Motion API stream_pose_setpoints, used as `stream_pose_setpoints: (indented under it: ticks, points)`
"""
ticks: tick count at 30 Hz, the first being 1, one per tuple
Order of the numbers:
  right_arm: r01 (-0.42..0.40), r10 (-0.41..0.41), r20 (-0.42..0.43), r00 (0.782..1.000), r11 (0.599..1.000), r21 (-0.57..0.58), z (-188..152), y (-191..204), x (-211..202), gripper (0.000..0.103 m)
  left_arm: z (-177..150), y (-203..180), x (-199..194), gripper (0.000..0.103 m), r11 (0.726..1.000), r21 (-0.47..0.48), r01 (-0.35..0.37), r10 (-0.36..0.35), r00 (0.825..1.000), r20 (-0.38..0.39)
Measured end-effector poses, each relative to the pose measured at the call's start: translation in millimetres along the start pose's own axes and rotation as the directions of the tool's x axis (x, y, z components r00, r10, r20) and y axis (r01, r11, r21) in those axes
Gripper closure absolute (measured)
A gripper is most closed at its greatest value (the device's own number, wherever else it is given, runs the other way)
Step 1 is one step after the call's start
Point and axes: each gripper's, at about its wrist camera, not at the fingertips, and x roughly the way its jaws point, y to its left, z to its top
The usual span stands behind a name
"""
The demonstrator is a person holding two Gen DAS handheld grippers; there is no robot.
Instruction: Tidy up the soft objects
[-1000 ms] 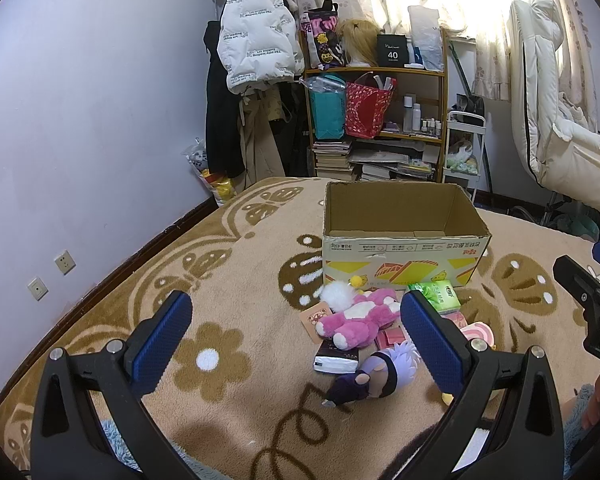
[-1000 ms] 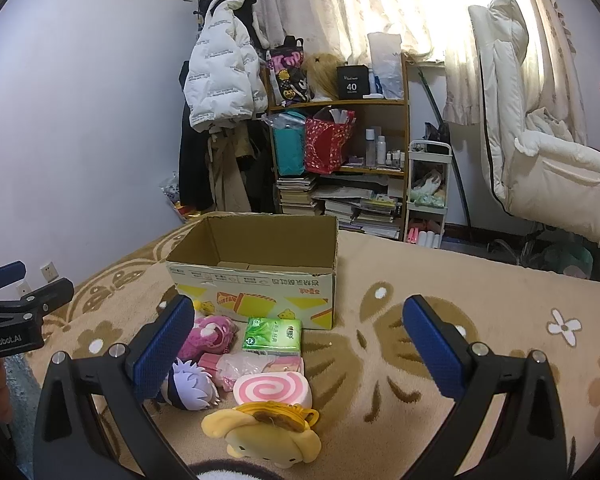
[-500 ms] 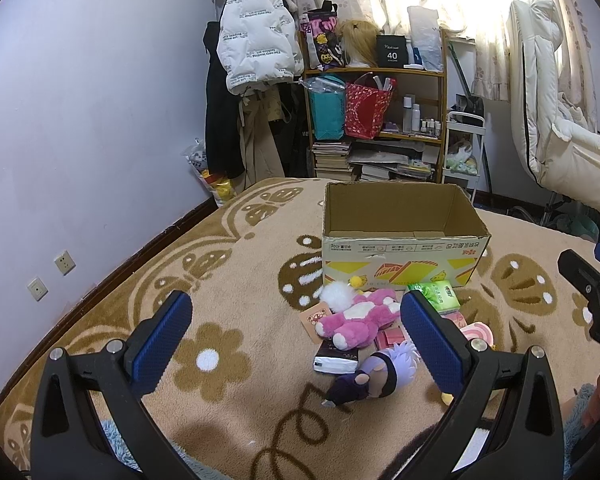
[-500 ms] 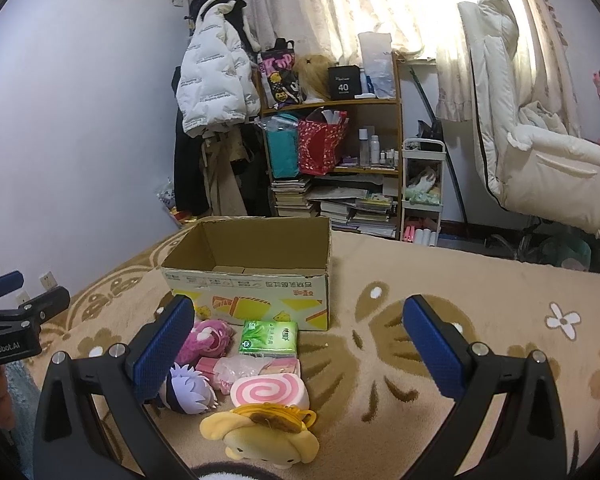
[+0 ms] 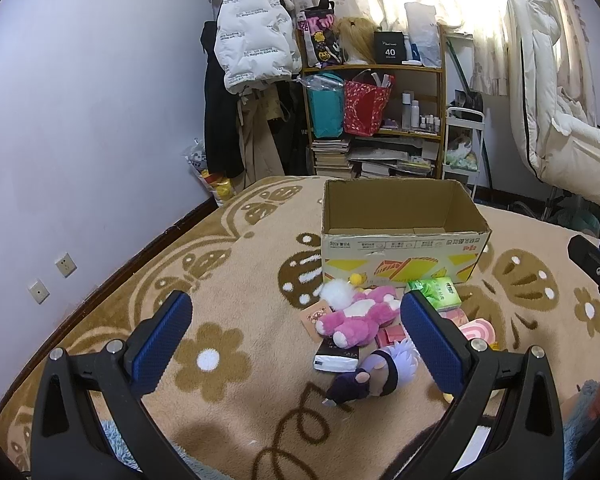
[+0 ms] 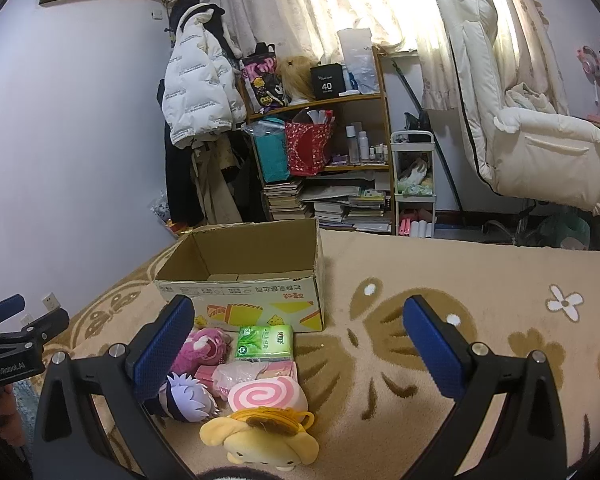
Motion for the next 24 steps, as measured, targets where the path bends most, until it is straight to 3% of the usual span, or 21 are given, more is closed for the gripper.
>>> stream_pose_setpoints:
  ticks: [13, 24]
  points:
    - [-0.008, 0.008, -0.013, 1.000, 0.999, -0.043, 1, 10, 1, 0.000, 1, 3, 2, 0.000, 1.000, -0.010, 0.013, -0.014, 1.000, -0.021]
    - [-0.059, 0.056, -0.119, 0.991, 0.998, -0.021, -1, 12, 21, 0.000, 2, -5, 22, 0.000, 1.000, 0.013, 0.017, -0.016, 0.994, -0.106]
